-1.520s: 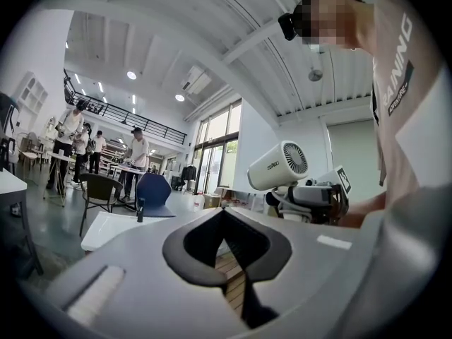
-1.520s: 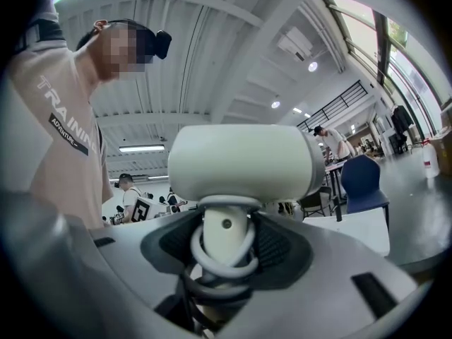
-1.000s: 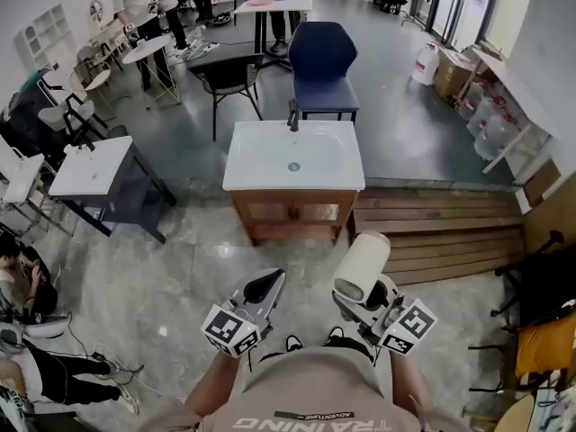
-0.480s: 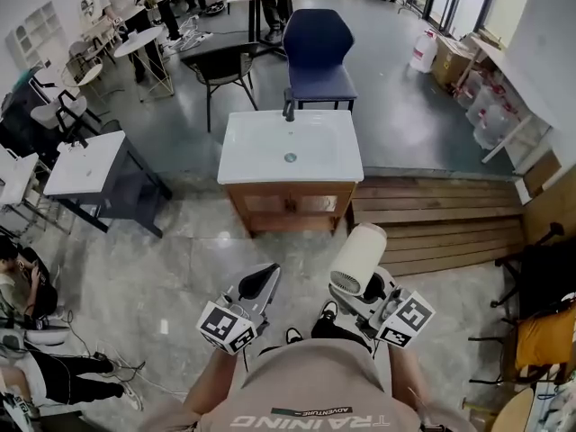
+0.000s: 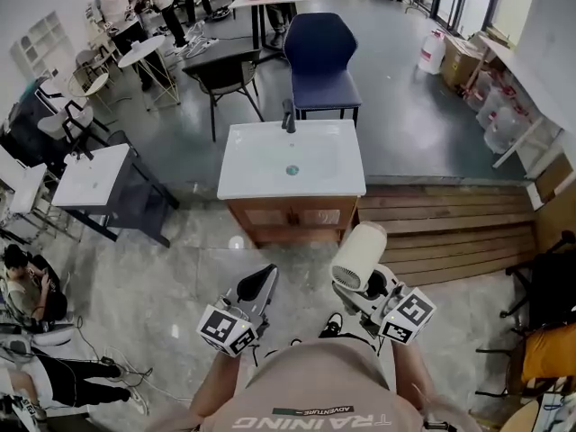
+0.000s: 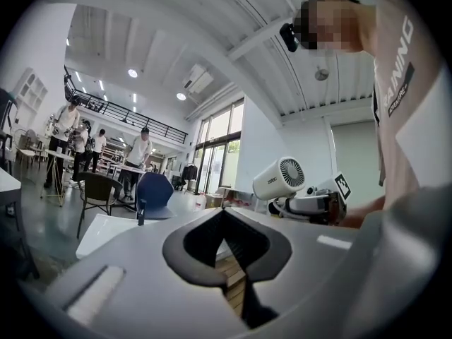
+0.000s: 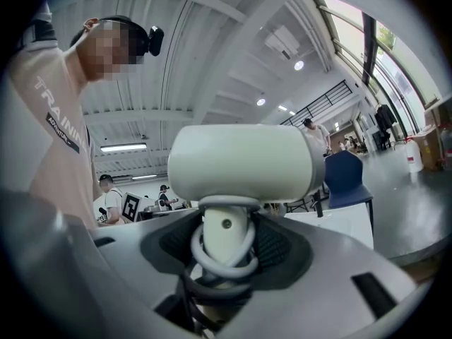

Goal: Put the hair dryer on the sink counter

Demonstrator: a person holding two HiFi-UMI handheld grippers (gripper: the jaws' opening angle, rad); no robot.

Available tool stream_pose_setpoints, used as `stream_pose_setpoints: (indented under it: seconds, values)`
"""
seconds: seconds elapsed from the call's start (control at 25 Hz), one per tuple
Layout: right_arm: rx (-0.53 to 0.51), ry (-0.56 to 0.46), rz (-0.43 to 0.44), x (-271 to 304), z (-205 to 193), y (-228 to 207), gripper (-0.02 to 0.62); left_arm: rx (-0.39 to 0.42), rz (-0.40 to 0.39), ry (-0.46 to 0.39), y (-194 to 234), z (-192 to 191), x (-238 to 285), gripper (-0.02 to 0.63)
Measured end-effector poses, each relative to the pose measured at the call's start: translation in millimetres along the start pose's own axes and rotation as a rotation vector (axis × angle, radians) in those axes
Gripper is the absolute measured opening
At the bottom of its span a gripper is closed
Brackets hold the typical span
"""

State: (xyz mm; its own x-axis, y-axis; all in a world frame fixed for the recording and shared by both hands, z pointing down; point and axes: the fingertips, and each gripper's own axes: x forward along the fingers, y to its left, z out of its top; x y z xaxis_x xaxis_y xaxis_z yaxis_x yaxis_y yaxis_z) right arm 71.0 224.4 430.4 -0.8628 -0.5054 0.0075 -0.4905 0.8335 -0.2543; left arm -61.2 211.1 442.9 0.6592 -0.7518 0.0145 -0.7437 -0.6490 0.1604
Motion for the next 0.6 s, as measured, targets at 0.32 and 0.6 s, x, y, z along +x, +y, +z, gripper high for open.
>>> stream_pose_setpoints:
  seconds: [0.32, 0.6]
  values:
    - [0.025, -0.003, 0.022, -5.1, 3.0, -49.1, 0.218, -0.013, 0.040, 0.020, 11.7, -8.1, 40.9, 0.006]
    - [0.027, -0.009, 0.072, -13.2, 6.1, -86.5, 0.218, -0.001, 0.081, 0.016, 13.1, -9.7, 81.7, 0.007]
